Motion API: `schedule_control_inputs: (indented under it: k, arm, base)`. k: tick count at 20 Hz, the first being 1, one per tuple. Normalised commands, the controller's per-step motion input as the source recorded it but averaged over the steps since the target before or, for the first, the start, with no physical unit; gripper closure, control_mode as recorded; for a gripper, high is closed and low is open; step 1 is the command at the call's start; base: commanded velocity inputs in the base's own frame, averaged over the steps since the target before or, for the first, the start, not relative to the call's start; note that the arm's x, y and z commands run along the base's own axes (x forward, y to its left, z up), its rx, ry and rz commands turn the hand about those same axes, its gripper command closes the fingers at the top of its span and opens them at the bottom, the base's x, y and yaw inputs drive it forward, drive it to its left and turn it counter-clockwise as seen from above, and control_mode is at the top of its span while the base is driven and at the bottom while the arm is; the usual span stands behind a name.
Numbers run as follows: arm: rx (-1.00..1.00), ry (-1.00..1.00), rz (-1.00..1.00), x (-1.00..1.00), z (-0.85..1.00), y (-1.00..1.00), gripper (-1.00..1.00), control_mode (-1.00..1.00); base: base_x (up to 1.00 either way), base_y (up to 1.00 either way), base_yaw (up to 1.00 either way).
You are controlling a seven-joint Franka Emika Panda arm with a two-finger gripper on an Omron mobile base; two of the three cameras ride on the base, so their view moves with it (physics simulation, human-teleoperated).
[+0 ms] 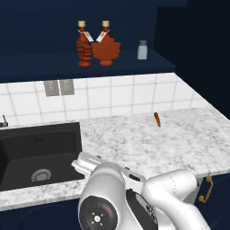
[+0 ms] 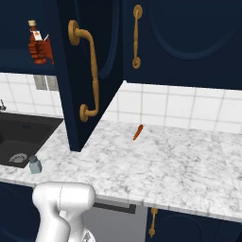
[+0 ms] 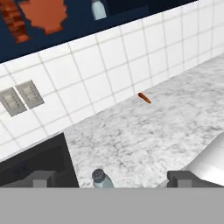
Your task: Put the shaker and condiment bottle from the counter next to their counterparts in the cabinet.
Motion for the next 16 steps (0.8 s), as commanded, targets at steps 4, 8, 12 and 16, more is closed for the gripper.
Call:
schedule_control_inputs:
  k: [4, 8, 12, 16]
  arm:
    - [0.02, 0.07, -0.06, 0.02, -0.52, -0.06, -1.0, -1.0]
    - [0.02, 0.04, -0.08, 0.04, -0.44, -0.06, -1.0, -1.0]
    - [0.01, 0.03, -0.13, 0.18, -0.22, -0.07, -1.0, -1.0]
    - [0.02, 0.04, -0.12, 0.19, -0.18, -0.1, -1.0, -1.0]
  base:
    - [0.0, 0.0, 0.0]
    - [0.0, 0.0, 0.0]
    - [0.0, 0.0, 0.0]
    - [0.0, 0.0, 0.0]
